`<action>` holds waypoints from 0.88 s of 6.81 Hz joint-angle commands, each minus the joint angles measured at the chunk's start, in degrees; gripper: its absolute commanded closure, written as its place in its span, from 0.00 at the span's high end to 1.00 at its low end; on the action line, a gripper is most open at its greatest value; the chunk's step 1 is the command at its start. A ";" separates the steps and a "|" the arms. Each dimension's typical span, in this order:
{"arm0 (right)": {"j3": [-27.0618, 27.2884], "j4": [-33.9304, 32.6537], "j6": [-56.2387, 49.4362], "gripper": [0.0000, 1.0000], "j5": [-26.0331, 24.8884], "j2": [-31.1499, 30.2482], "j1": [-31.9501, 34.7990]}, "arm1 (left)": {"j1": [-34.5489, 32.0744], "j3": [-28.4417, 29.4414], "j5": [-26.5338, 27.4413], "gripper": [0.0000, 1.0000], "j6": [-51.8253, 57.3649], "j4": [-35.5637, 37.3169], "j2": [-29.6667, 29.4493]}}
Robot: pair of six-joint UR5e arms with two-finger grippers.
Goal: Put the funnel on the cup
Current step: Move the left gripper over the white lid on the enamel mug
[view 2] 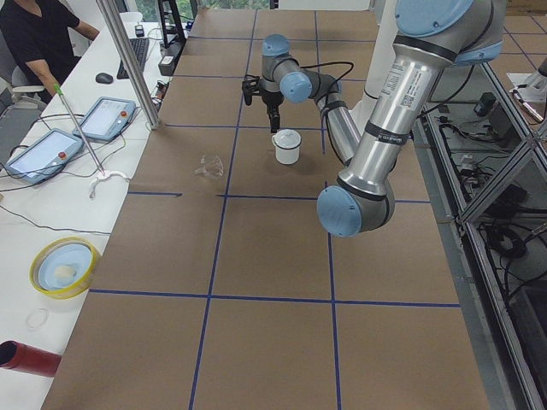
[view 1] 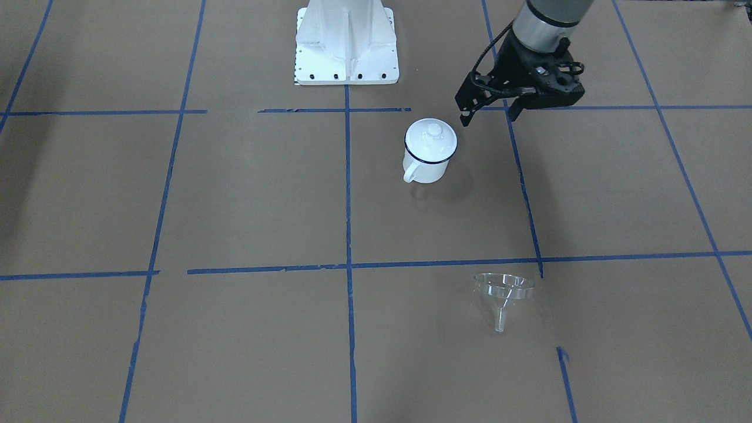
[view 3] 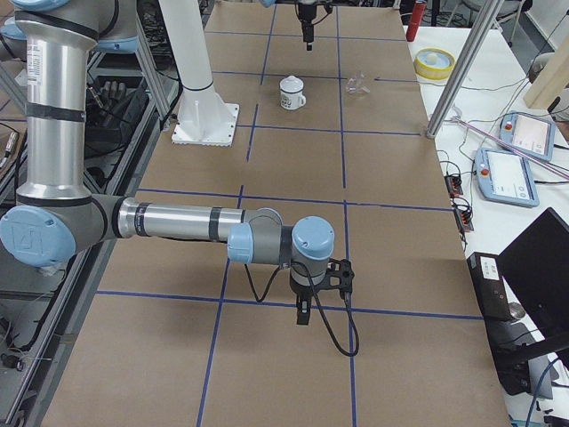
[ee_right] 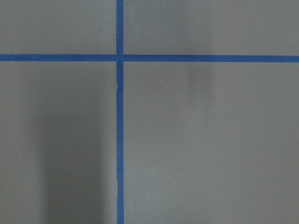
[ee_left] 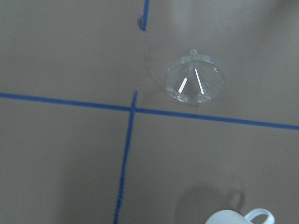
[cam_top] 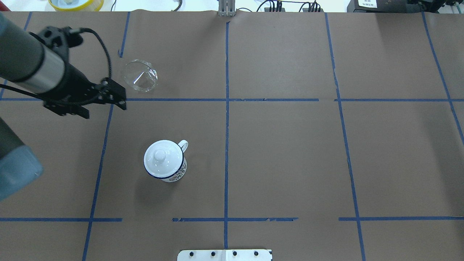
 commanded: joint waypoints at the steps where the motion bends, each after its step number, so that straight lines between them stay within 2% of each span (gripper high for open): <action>1: 0.00 0.00 0.00 1.00 0.00 0.00 0.00 | 2.77 3.59 1.52 1.00 -1.25 0.12 -3.35; 3: 0.00 0.00 0.00 1.00 0.00 0.00 0.00 | 6.28 5.61 5.80 1.00 -1.60 -0.32 -4.32; 6: 0.00 0.00 0.00 1.00 0.00 0.00 0.00 | 6.47 5.27 5.83 1.00 -0.99 -0.77 -4.24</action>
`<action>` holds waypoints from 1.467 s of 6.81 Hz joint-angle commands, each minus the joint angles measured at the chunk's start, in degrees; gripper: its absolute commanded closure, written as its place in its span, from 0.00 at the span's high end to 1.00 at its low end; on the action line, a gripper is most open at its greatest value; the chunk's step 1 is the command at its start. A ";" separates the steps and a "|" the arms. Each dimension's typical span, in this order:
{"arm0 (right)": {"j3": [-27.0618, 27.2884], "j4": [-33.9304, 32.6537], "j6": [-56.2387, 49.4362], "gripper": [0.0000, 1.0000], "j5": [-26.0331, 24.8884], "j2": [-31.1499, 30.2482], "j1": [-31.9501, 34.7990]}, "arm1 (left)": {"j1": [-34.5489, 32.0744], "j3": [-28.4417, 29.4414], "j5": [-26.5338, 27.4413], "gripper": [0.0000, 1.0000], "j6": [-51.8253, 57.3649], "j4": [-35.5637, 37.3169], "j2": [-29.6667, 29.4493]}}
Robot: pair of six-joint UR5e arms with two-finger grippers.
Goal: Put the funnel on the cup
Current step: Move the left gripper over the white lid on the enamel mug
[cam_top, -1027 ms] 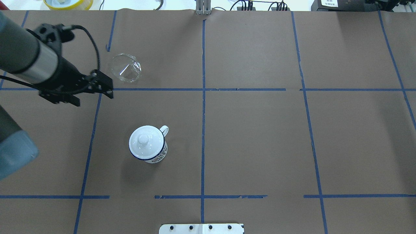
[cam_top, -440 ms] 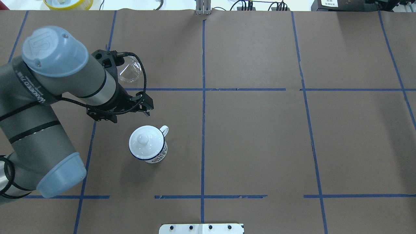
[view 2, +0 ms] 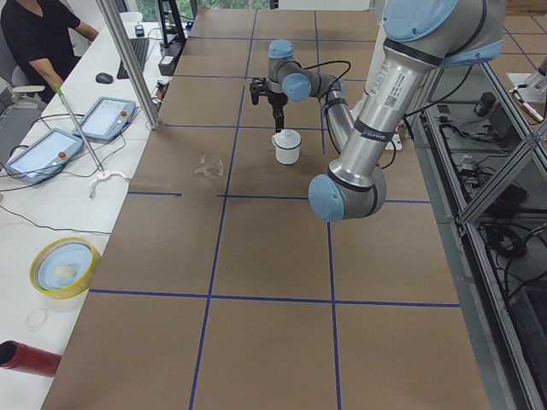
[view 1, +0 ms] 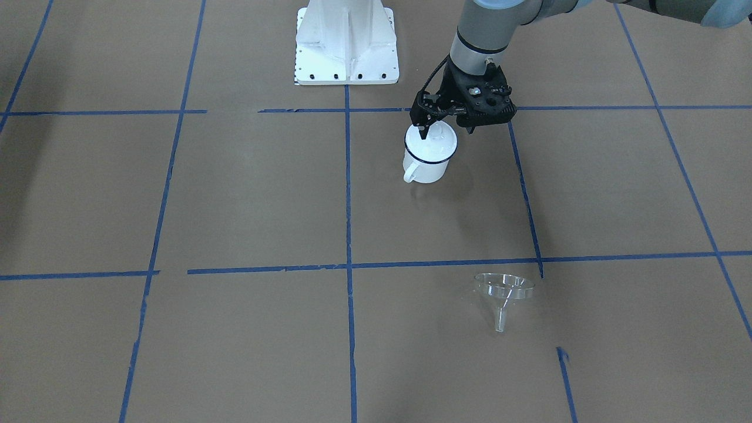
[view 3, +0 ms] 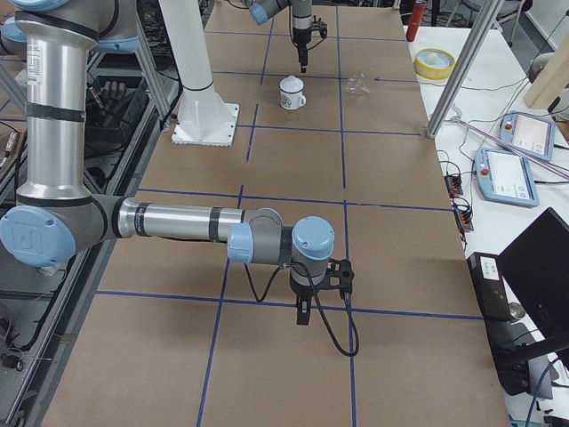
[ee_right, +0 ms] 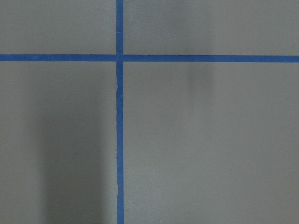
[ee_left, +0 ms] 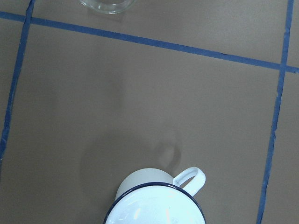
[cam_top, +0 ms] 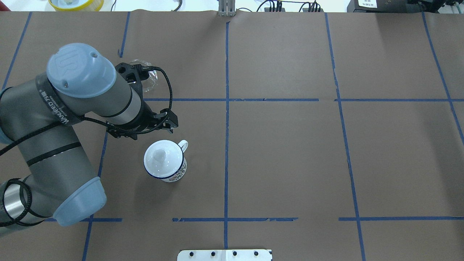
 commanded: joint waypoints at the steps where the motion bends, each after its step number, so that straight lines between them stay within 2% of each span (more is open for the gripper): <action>1: 0.00 0.00 0.00 1.00 0.00 0.00 0.00 | 2.42 0.30 0.49 1.00 0.10 -0.17 0.30; 2: 0.00 0.00 0.00 1.00 0.00 0.00 0.00 | 4.62 0.40 3.72 1.00 -0.24 -0.17 0.31; 5: 0.00 0.00 0.00 1.00 0.00 0.00 0.00 | 5.60 1.19 4.98 0.99 -0.42 -0.17 0.48; 7: -0.09 0.00 0.00 1.00 0.00 0.00 0.00 | 5.60 1.80 4.98 0.75 -0.34 -0.08 0.75; 8: 0.00 0.00 0.00 1.00 0.00 0.00 0.00 | 5.60 1.54 4.98 0.67 -0.34 -0.08 0.75; 10: 0.00 0.00 0.00 1.00 0.00 0.00 0.00 | 5.52 1.01 4.80 0.63 -0.34 -0.08 0.66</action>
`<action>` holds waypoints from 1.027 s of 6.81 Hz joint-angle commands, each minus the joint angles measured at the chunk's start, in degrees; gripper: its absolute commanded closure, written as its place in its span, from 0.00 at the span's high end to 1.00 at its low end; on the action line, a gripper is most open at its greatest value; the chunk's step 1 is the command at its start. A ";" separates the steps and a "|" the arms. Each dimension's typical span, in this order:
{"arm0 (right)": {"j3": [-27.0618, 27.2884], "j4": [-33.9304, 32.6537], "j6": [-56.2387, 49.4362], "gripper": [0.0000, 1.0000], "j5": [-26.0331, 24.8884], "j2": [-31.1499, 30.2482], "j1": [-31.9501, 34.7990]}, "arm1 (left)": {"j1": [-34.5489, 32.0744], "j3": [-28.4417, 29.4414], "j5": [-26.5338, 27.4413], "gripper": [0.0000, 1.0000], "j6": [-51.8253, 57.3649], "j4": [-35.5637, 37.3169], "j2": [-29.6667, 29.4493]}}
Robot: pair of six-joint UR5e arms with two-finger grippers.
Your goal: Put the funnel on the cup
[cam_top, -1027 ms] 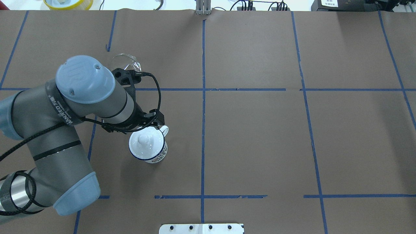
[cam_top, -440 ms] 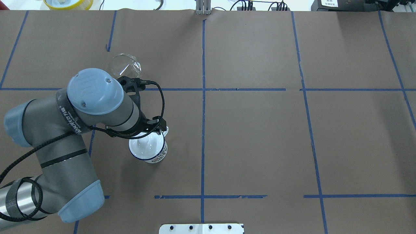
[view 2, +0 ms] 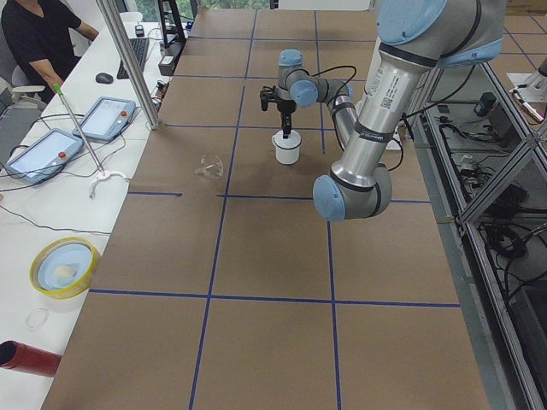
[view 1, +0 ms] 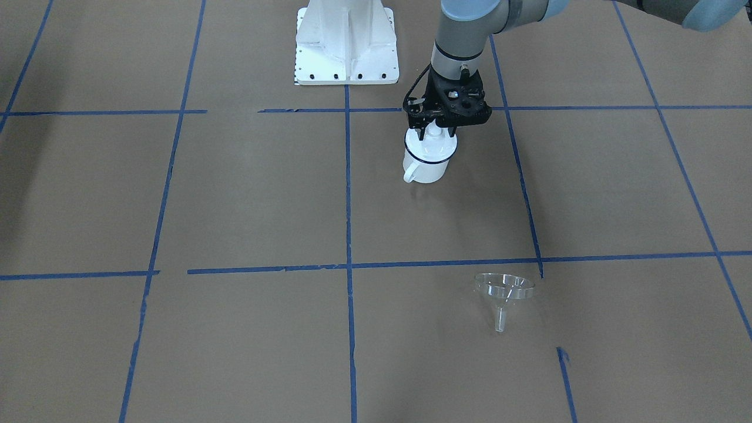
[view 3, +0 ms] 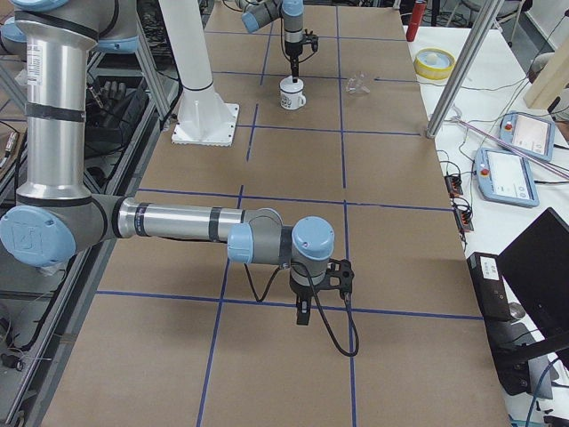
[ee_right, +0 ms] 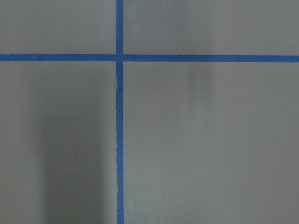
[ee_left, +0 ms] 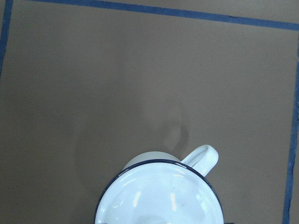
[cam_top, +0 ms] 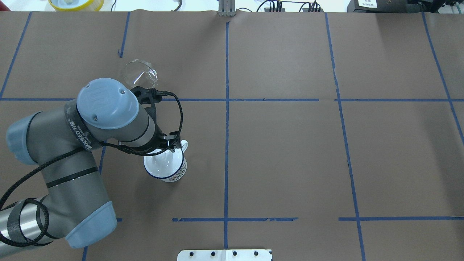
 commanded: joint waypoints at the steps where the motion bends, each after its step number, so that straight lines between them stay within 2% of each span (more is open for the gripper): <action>1: 0.02 0.00 0.00 1.00 0.00 0.00 0.00 | -0.03 -0.53 -0.05 0.63 0.00 0.09 -0.03; 7: 0.02 0.00 0.00 1.00 0.00 0.00 0.00 | -0.03 -0.19 -0.14 0.57 -0.08 0.09 0.06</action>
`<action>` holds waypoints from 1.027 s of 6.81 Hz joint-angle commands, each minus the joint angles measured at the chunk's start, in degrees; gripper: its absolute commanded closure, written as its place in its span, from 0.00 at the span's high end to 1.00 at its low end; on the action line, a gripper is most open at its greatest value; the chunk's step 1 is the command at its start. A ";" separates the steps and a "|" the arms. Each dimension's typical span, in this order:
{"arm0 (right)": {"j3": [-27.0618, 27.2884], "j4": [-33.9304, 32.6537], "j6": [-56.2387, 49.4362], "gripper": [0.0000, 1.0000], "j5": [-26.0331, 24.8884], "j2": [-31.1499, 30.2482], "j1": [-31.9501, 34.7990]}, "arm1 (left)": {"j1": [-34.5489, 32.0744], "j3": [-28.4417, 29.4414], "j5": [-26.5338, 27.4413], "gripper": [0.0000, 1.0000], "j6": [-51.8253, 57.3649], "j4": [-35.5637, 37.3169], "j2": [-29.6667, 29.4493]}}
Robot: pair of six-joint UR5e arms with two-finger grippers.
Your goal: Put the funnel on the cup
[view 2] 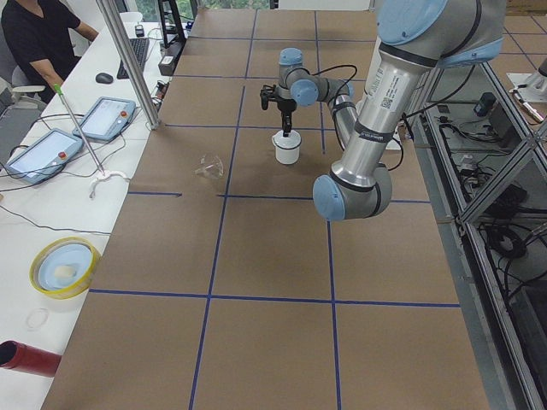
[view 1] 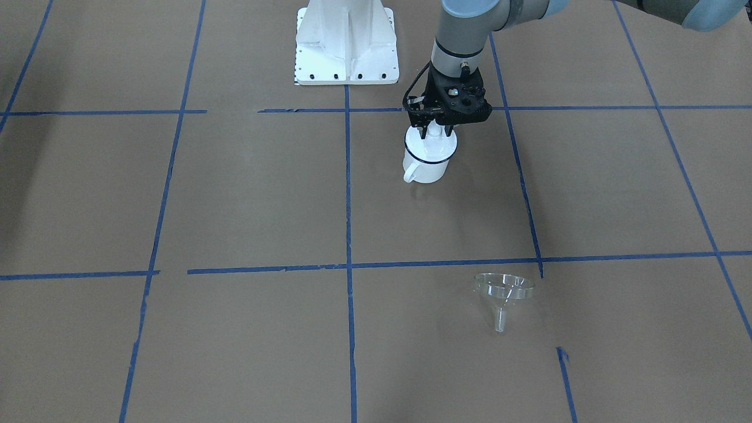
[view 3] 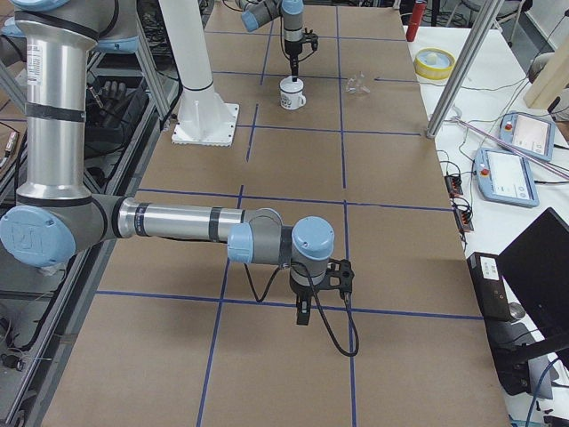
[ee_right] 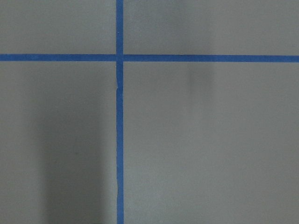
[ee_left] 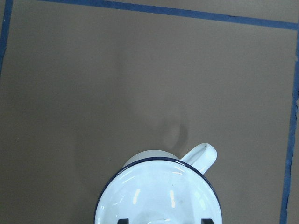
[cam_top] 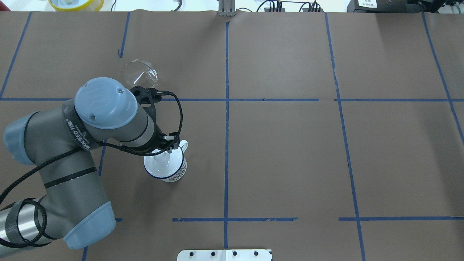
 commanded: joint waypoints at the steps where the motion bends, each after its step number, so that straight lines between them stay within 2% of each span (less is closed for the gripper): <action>1: 0.03 0.00 0.00 1.00 0.00 0.00 0.00 | 0.00 0.18 0.00 0.57 0.00 0.00 0.03; 4: 0.03 0.00 0.00 1.00 0.00 0.00 0.00 | 0.00 0.09 0.00 0.55 0.00 0.00 0.03; 5: 0.03 0.00 0.00 1.00 0.00 0.00 0.00 | -0.09 -0.26 0.00 0.34 0.00 0.09 0.03; 6: 0.03 0.00 0.00 1.00 0.00 0.00 0.00 | 0.00 -0.35 0.00 0.01 0.00 0.17 0.03; 7: 0.03 0.00 0.00 1.00 0.00 0.00 0.00 | -0.09 -0.35 -0.09 0.00 0.00 0.26 -0.05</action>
